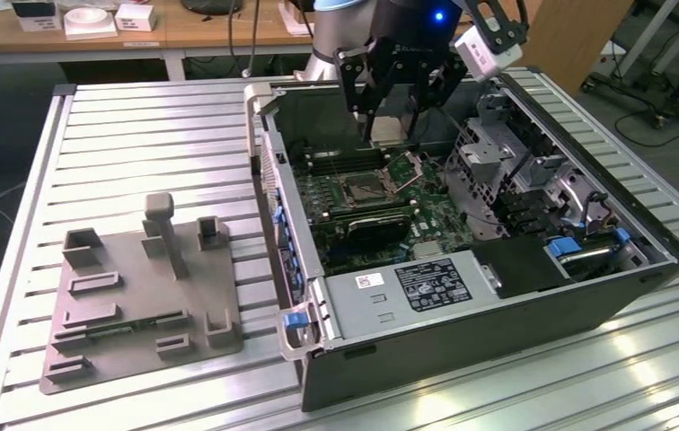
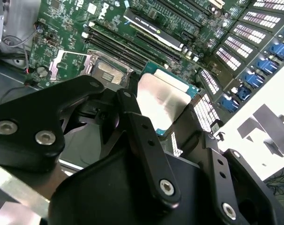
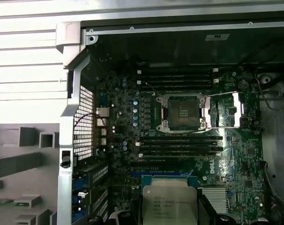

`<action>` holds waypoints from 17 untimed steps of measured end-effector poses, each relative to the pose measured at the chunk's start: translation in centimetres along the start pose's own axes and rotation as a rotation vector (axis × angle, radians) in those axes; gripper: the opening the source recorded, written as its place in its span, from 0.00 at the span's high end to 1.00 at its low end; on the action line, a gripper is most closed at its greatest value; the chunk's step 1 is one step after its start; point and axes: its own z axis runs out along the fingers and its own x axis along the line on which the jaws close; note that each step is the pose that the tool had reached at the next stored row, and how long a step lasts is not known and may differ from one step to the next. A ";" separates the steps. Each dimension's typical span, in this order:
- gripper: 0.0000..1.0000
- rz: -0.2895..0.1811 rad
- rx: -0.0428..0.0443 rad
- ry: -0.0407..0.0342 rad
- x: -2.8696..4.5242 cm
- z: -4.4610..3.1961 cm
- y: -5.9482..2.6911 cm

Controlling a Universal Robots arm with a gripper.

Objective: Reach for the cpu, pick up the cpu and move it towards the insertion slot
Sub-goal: 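Pick up the cpu and move it towards the insertion slot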

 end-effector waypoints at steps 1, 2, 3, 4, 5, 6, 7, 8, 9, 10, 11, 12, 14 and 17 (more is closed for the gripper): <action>0.46 0.000 0.0000 0.0000 0.00 0.01 0.01; 0.46 0.000 -0.0002 -0.0001 0.01 0.03 0.02; 0.46 0.000 -0.0001 -0.0001 0.00 0.04 0.04; 0.46 0.000 0.0001 0.0000 0.00 0.05 0.07; 0.46 0.000 0.0001 0.0000 0.00 0.08 0.12; 0.46 0.000 0.0000 0.0000 0.01 0.10 0.20; 0.46 0.000 0.0000 0.0000 0.00 0.13 0.30; 0.46 0.000 0.0001 0.0000 0.00 0.15 0.41; 0.46 0.000 0.0001 0.0001 0.01 0.19 0.53; 0.46 0.000 0.0000 0.0000 0.01 0.23 0.65; 0.46 0.000 0.0001 0.0000 0.01 0.27 0.78; 0.46 0.000 0.0001 0.0000 0.01 0.31 0.91; 0.46 0.000 0.0000 0.0000 0.02 0.40 1.16; 0.46 0.000 0.0000 0.0000 0.03 0.53 1.60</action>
